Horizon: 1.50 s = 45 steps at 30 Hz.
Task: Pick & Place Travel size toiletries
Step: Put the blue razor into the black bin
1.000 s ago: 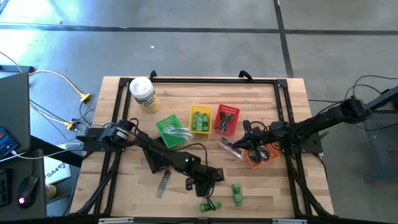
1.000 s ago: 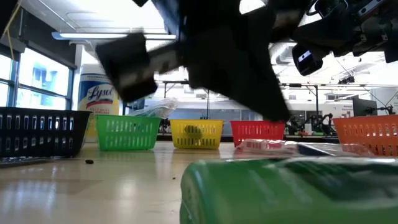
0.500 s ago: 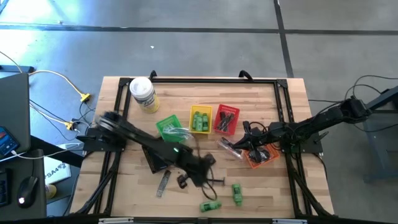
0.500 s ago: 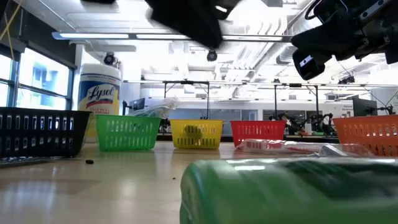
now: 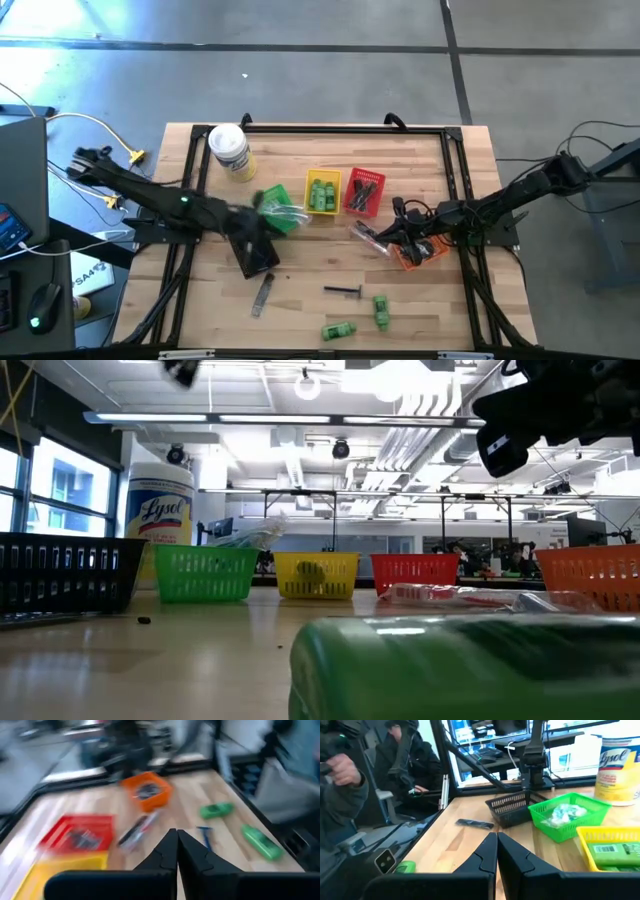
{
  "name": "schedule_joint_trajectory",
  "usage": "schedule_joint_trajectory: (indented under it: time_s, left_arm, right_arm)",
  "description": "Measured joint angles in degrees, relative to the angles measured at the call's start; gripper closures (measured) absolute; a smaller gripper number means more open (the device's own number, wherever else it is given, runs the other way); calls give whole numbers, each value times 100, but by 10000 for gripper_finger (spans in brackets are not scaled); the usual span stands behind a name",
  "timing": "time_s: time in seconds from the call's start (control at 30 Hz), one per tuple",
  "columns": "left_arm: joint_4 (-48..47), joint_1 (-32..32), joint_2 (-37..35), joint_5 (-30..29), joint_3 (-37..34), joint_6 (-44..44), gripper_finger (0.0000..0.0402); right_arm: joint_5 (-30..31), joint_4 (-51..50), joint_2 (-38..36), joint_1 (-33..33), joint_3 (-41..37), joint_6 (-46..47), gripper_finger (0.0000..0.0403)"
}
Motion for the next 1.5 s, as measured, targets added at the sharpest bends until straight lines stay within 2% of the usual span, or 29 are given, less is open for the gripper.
schedule_joint_trajectory:
  time_s: [0.1,0.27,0.33,0.47,0.6,0.67,0.83,1.0,1.13,1.3,1.4,1.5]
  left_arm:
    - [-8,38,-961,-488,-698,-486,401]
    - [379,34,-2467,-657,-1759,-415,401]
    - [235,102,-3084,-836,-2151,-339,401]
    - [217,281,-4023,-790,-2682,-329,402]
    - [-8,370,-4639,-490,-3053,-60,402]
    - [-253,370,-4870,-512,-3219,96,402]
    - [-585,368,-5214,-981,-3333,-42,402]
    - [-903,372,-5376,-1961,-3380,-471,402]
    - [-1404,370,-5414,-2013,-3377,-981,402]
    - [-1657,370,-5414,-2210,-3358,-1720,402]
    - [-1693,367,-5414,-2171,-3358,-1776,402]
    - [-1816,365,-5414,-1883,-3354,-1623,402]
  right_arm:
    - [23,12,-2,-13,0,0,399]
    - [-24,-15,-2,-13,3,0,399]
    - [-179,-30,-2,-13,3,0,399]
    - [-644,-111,0,-11,5,0,399]
    - [-592,-96,-2,-13,5,2,399]
    - [-511,-94,-2,-13,5,16,399]
    - [-252,-96,-1,-14,5,60,399]
    - [-89,-175,-2,-15,5,61,399]
    - [171,-319,-2,-30,5,30,399]
    - [895,-336,0,-55,5,-28,399]
    - [924,-453,0,-50,36,-30,400]
    - [968,-1281,0,-50,379,151,400]
